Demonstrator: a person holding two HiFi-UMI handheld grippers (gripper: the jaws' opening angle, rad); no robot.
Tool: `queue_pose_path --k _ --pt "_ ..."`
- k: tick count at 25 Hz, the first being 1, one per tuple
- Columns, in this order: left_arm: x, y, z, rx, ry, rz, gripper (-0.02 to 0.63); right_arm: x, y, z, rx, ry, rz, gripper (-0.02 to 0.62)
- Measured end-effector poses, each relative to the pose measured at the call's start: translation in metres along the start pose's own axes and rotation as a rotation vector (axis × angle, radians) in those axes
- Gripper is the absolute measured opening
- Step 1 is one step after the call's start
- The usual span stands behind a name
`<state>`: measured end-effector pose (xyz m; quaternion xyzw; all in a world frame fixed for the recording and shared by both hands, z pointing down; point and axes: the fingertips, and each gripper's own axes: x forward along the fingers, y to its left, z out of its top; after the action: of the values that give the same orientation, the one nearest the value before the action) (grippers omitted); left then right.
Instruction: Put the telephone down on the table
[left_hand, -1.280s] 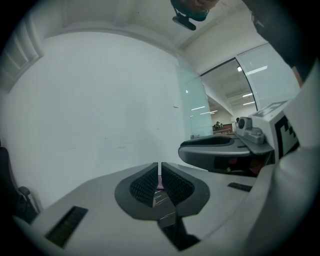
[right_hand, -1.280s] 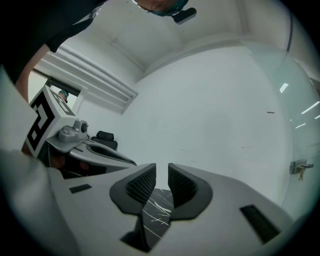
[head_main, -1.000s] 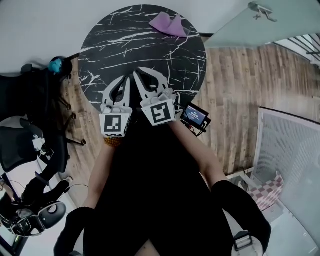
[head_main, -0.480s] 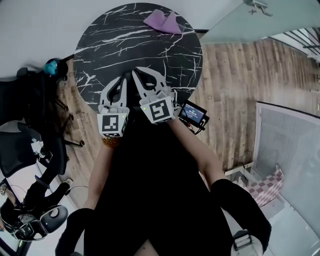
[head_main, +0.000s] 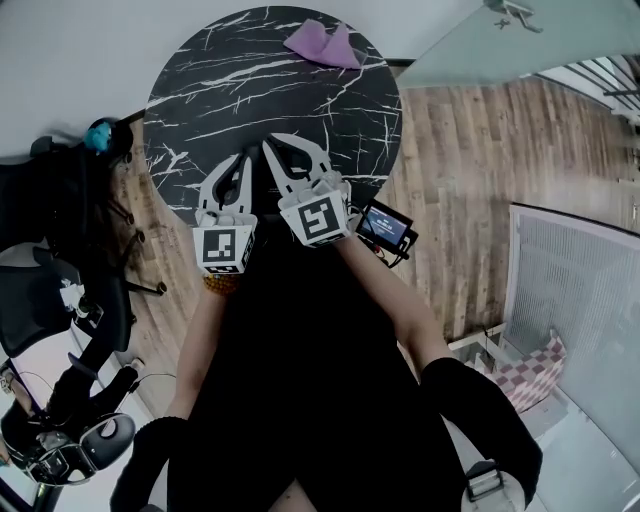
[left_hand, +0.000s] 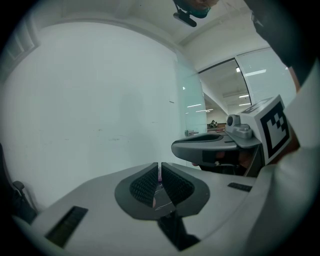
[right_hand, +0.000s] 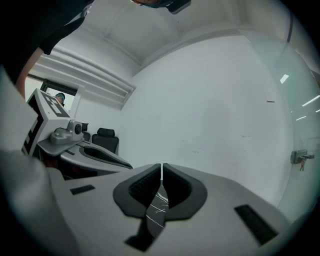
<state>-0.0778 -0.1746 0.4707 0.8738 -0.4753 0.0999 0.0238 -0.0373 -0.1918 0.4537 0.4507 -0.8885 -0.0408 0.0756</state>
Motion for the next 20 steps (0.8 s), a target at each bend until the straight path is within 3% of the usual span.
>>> queue_pose_path --k 20 --pt "0.007 0.004 -0.008 -0.005 0.027 0.007 0.028 0.008 -0.002 -0.014 -0.021 0.056 0.019 0.038"
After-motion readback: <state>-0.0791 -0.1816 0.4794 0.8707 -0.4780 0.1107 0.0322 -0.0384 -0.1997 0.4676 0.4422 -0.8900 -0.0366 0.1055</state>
